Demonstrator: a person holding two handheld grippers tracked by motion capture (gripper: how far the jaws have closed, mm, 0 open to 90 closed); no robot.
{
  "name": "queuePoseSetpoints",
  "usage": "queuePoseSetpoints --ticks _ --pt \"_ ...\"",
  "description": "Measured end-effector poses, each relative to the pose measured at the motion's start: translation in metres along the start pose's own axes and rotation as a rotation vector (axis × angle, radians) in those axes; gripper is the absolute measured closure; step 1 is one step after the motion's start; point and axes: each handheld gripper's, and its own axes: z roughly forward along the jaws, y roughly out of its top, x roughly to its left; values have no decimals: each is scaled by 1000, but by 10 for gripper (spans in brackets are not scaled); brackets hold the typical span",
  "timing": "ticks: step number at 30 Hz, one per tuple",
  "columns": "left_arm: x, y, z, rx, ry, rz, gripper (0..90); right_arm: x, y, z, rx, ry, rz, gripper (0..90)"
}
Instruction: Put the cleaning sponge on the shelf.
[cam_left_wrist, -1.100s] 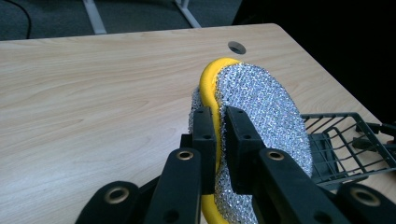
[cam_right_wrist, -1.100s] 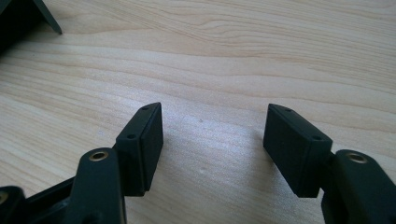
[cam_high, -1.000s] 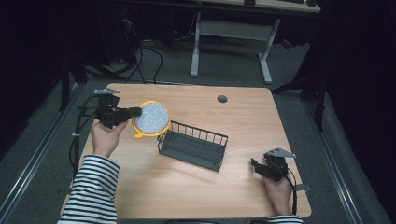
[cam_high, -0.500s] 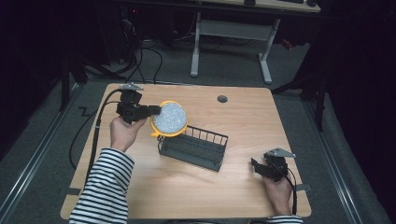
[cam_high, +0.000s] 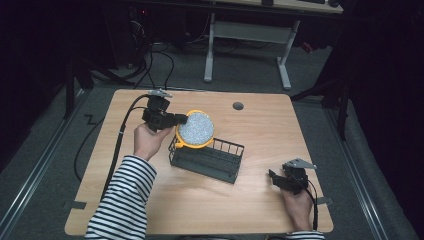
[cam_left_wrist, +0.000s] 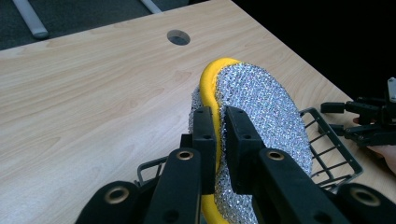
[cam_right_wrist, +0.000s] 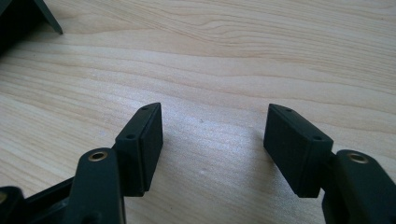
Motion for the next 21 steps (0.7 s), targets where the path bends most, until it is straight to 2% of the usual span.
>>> queuePoseSetpoints --ticks 9,21 --pt "-3 -1 12 20 -17 12 838 0 0 0 0 1 -1 375" --pt "-3 -3 29 50 -7 38 837 0 0 0 0 1 0 374"
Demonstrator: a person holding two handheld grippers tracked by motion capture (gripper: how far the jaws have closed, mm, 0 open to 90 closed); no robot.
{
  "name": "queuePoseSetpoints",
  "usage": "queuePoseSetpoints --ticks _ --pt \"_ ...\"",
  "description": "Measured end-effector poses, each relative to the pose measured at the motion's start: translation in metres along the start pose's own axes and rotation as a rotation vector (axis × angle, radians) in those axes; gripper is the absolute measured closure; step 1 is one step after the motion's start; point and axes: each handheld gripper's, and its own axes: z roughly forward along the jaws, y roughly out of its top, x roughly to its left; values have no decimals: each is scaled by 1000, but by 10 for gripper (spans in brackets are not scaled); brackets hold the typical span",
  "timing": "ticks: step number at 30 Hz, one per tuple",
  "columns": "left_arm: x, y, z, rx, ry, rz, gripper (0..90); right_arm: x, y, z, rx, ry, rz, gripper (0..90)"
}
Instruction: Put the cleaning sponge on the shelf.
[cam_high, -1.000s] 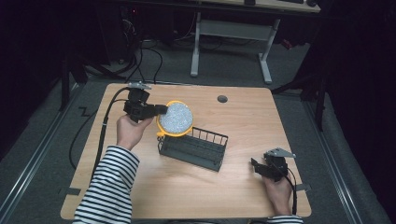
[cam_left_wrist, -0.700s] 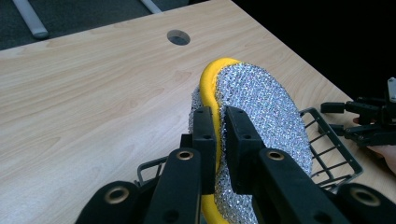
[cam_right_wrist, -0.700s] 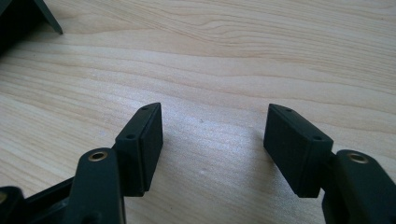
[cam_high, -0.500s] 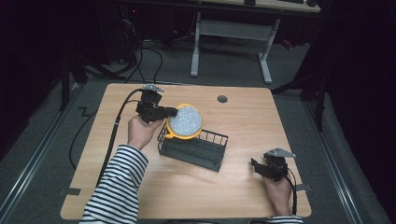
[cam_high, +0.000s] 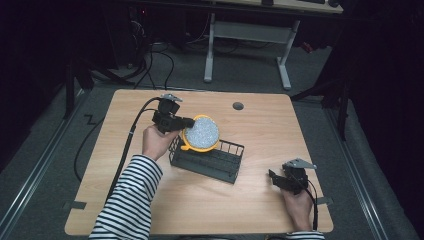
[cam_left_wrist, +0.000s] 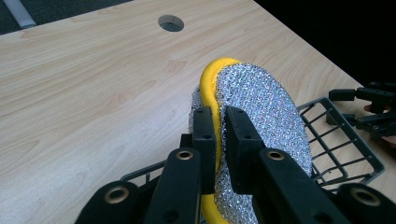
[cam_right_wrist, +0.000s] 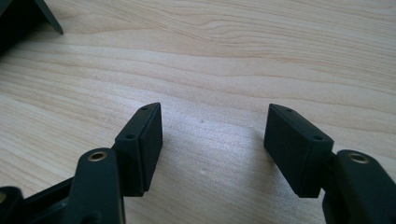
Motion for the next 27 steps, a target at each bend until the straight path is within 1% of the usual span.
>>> queuePoseSetpoints --ticks 5,12,17,21,22,24,27 --pt "1 -2 7 24 8 21 835 0 0 0 0 1 -1 374" --pt "1 -3 8 37 21 46 829 0 0 0 0 1 -2 374" --pt "2 -4 9 46 29 57 822 0 0 0 0 2 -1 374" --pt "3 -6 13 55 35 51 816 0 0 0 0 1 -2 374" --pt "3 -6 13 59 39 56 815 0 0 0 0 1 -2 374" --pt "4 -8 15 55 39 48 815 0 0 0 0 1 -2 374" --pt "5 -10 15 53 36 52 816 0 0 0 0 1 -2 374"
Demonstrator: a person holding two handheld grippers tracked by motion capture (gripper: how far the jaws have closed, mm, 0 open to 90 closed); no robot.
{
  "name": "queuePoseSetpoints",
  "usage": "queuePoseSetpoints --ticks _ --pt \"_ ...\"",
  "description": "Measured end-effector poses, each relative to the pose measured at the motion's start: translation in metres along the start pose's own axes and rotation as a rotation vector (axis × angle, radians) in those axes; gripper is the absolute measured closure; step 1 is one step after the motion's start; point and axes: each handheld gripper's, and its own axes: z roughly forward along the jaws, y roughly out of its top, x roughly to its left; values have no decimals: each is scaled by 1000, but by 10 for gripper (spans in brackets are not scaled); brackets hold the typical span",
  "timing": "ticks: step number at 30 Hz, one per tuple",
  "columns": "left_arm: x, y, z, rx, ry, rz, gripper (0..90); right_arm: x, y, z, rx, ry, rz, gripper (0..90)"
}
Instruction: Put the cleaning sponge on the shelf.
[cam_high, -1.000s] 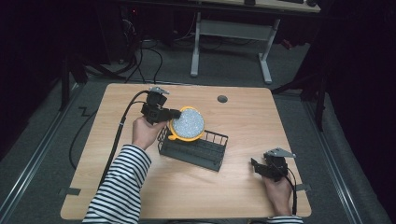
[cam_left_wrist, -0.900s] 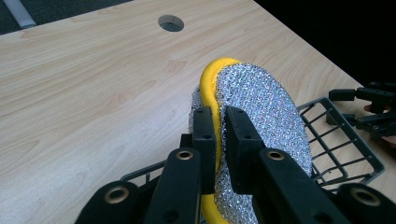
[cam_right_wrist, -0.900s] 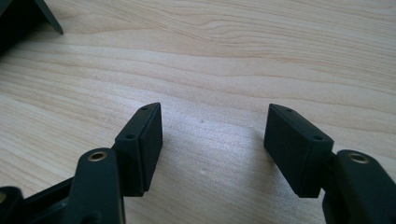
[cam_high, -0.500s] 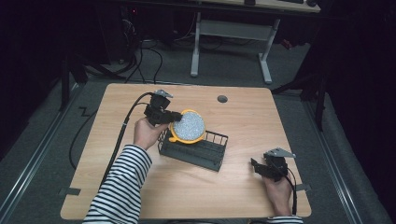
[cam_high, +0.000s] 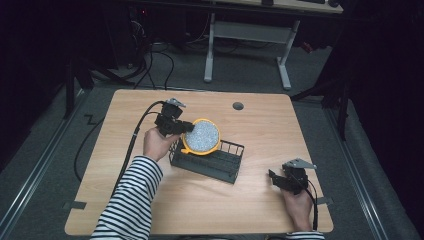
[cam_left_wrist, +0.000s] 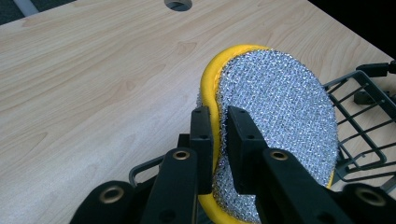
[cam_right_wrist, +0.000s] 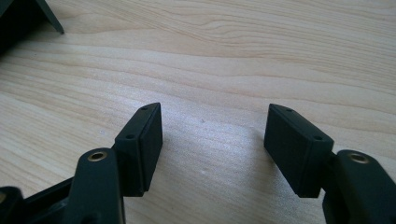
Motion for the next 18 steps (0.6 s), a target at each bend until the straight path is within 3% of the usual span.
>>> queuePoseSetpoints --ticks 18 --pt "-1 -2 -1 28 21 24 802 0 0 0 0 1 -5 373"
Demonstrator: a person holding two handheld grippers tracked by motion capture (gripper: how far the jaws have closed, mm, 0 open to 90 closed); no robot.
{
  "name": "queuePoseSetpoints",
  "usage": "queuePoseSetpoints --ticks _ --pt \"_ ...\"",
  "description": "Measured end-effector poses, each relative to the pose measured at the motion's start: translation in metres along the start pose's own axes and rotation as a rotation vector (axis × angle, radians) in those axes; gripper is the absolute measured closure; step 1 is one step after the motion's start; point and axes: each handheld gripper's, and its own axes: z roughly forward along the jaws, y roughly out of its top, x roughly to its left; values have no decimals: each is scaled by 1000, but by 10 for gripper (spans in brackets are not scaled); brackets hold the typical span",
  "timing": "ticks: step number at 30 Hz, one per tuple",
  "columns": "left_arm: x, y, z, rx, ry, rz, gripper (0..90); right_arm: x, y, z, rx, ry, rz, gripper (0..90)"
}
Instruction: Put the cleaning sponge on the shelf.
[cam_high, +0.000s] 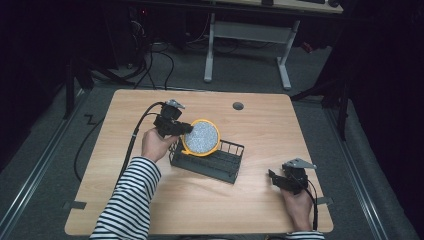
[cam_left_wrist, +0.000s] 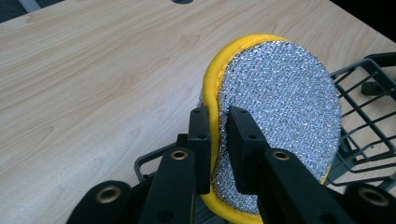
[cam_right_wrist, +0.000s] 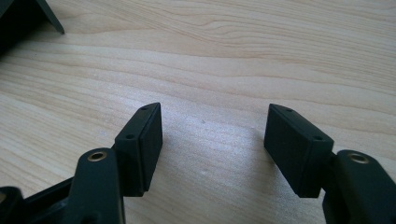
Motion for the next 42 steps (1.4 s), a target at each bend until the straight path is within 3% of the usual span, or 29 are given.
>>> queuePoseSetpoints --ticks 9,15,26,37,42 --pt "-3 -2 -2 13 13 13 805 0 0 0 0 1 1 373" --pt "-3 -6 -2 0 9 -4 804 0 0 0 0 1 1 373" --pt "-6 -12 -2 29 10 4 824 0 0 0 0 1 1 373" --pt "-5 -21 0 67 -17 -16 838 0 0 0 1 1 2 373" --pt "-7 -21 1 68 -7 -13 834 0 0 0 1 0 2 373"
